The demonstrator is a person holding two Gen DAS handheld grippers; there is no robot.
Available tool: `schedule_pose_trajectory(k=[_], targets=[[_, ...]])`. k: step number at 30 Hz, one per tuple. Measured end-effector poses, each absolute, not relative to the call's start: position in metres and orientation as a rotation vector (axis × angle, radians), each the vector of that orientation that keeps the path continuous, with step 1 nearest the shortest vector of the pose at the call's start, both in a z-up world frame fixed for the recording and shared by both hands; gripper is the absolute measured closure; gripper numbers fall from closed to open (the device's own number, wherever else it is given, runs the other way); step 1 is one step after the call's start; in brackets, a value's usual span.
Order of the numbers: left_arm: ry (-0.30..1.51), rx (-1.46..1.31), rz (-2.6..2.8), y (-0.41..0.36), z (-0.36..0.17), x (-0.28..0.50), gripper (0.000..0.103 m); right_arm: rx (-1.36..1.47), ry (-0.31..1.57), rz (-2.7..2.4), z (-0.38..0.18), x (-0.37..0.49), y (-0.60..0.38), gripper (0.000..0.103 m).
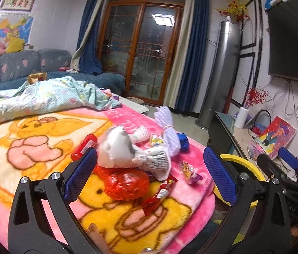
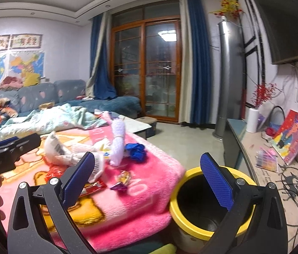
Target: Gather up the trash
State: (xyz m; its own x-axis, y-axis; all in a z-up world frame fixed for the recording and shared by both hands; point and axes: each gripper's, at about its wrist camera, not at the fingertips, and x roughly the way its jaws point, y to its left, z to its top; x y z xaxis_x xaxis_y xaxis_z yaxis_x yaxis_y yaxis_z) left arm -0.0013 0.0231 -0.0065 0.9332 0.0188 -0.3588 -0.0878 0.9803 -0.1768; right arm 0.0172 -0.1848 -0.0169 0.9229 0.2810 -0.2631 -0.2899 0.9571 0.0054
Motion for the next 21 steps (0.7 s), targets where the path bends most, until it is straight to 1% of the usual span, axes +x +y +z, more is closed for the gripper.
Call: schedule_pose_trajectory(k=[14, 21], targets=[[0.386, -0.261, 0.17, 0.077, -0.01, 0.005, 0.011, -0.074, 0.369, 0.429, -0.03, 0.046, -0.134, 0.006], [0.479, -0.294, 0.117, 0.095, -0.018, 0.036, 0.011, -0.084, 0.452, 0.43, -0.05, 0.073, -0.122, 0.006]])
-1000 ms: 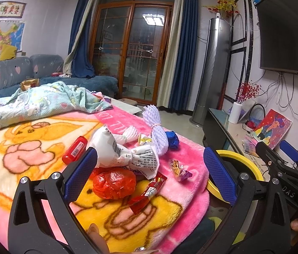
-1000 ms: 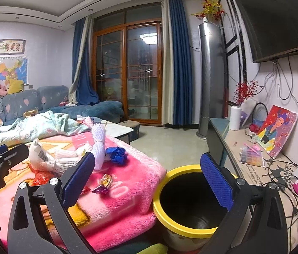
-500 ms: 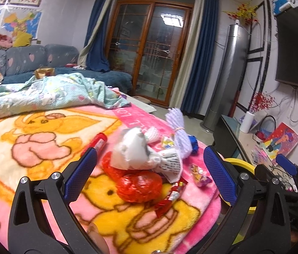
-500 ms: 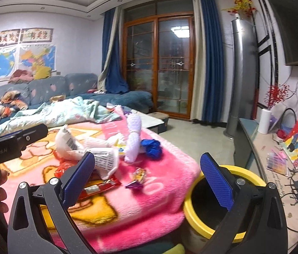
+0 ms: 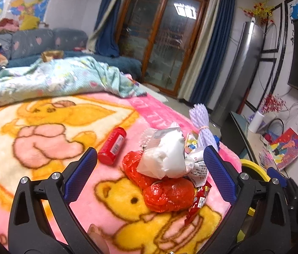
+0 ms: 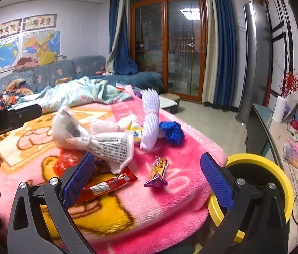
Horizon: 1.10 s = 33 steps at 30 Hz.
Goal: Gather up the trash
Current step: 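Grasp the white plastic bag with the left tool while the right tool grasps a purple candy wrapper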
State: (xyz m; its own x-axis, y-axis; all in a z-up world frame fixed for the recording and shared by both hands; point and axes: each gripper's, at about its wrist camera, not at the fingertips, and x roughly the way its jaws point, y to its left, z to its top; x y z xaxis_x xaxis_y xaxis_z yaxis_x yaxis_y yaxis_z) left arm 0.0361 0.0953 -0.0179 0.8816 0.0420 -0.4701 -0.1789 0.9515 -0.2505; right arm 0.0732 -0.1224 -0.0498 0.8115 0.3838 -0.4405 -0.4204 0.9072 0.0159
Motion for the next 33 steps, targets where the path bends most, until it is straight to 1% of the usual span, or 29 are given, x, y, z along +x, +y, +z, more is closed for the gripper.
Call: schedule_pose_trajectory(k=[4, 9, 14, 16, 17, 19, 20, 22, 24, 25, 27, 28, 32, 33], targets=[[0.536, -0.29, 0.082, 0.099, -0.023, 0.062, 0.011, -0.08, 0.506, 0.401, -0.064, 0.093, -0.124, 0.006], [0.581, -0.361, 0.018, 0.106, -0.036, 0.085, 0.011, -0.057, 0.593, 0.387, -0.083, 0.116, -0.129, 0.008], [0.617, -0.38, 0.0, 0.107, -0.045, 0.097, 0.011, -0.039, 0.674, 0.415, -0.1, 0.13, -0.126, 0.026], [0.625, -0.397, -0.009, 0.107, -0.05, 0.099, 0.011, -0.026, 0.708, 0.428, -0.107, 0.135, -0.124, 0.04], [0.632, -0.404, -0.011, 0.108, -0.052, 0.1, 0.011, -0.021, 0.722, 0.43, -0.11, 0.137, -0.124, 0.042], [0.646, -0.423, -0.023, 0.108, -0.057, 0.102, 0.012, -0.002, 0.742, 0.437, -0.113, 0.139, -0.126, 0.052], [0.651, -0.423, -0.026, 0.108, -0.058, 0.102, 0.016, 0.003, 0.744, 0.439, -0.112, 0.141, -0.125, 0.054], [0.662, -0.422, -0.024, 0.107, -0.06, 0.103, 0.021, 0.019, 0.747, 0.45, -0.112, 0.141, -0.128, 0.067], [0.663, -0.426, -0.026, 0.107, -0.061, 0.103, 0.029, 0.027, 0.752, 0.456, -0.112, 0.141, -0.13, 0.073], [0.664, -0.425, -0.023, 0.106, -0.061, 0.102, 0.031, 0.032, 0.751, 0.459, -0.112, 0.142, -0.131, 0.073], [0.665, -0.42, -0.031, 0.105, -0.06, 0.1, 0.041, 0.034, 0.75, 0.469, -0.11, 0.142, -0.132, 0.073], [0.662, -0.416, -0.032, 0.105, -0.059, 0.099, 0.044, 0.032, 0.749, 0.47, -0.109, 0.142, -0.132, 0.073], [0.655, -0.381, -0.02, 0.1, -0.055, 0.096, 0.05, 0.016, 0.733, 0.489, -0.103, 0.139, -0.132, 0.073], [0.653, -0.377, -0.02, 0.1, -0.054, 0.095, 0.054, 0.011, 0.731, 0.493, -0.102, 0.138, -0.131, 0.073]])
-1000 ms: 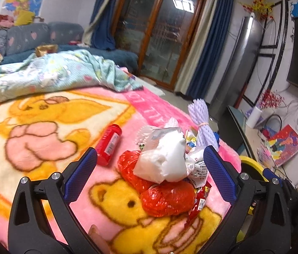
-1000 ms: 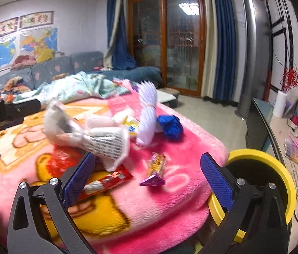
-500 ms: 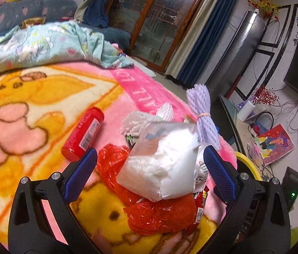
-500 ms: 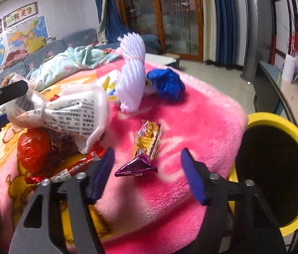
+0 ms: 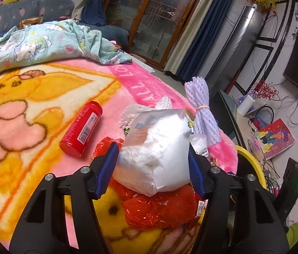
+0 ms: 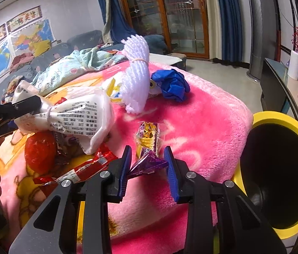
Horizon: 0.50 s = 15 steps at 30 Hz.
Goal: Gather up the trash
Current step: 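Grasp the white plastic bag with the left tool while the right tool grasps a purple candy wrapper, then carry the white bag and purple wrapper over the yellow-rimmed bin with both tools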
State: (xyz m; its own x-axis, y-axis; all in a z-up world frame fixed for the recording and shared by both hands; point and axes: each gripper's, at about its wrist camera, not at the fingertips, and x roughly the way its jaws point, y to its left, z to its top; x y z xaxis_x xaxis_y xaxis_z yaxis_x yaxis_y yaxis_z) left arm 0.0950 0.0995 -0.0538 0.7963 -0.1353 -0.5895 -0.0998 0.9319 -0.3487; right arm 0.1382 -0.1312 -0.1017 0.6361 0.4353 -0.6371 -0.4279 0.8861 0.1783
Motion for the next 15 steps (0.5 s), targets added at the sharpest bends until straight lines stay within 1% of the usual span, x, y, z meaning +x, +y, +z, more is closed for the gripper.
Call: schedule_pose_trajectory(k=[6, 15], targets=[[0.629, -0.359, -0.021, 0.099, -0.043, 0.088, 0.059, -0.006, 0.734, 0.506, -0.095, 0.134, -0.134, 0.073], [0.567, -0.369, -0.033, 0.1, -0.018, 0.077, 0.06, 0.002, 0.699, 0.512, -0.071, 0.126, -0.148, 0.073]])
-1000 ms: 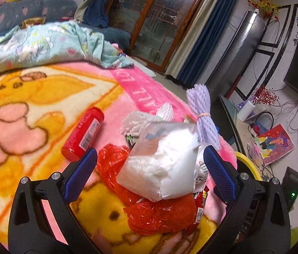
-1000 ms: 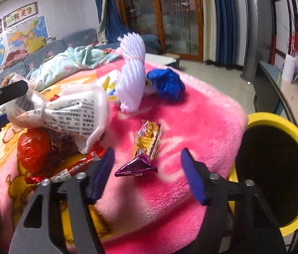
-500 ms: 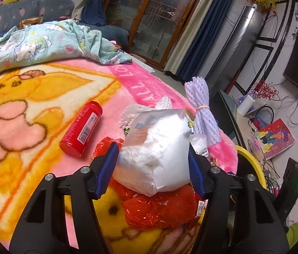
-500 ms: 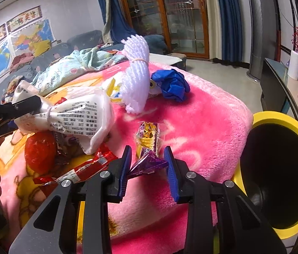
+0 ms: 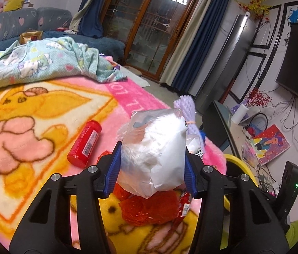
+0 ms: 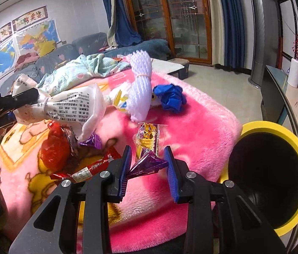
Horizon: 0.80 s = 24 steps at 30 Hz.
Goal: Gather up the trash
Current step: 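Carry the white bag and purple wrapper over the yellow-rimmed bin with both tools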
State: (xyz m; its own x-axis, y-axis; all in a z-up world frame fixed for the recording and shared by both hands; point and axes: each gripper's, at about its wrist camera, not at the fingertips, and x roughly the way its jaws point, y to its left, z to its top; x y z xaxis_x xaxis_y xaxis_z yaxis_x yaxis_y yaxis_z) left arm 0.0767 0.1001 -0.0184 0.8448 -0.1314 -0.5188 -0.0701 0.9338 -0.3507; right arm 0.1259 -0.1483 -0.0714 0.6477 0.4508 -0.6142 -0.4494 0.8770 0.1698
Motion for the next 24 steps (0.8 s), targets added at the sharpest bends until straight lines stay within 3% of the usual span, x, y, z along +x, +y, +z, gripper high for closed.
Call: schedule_pose_trajectory(k=[24], targets=[[0.549, -0.254, -0.205, 0.01, 0.001, 0.101, 0.06, 0.134, 0.586, 0.327, -0.023, 0.135, -0.241, 0.073]])
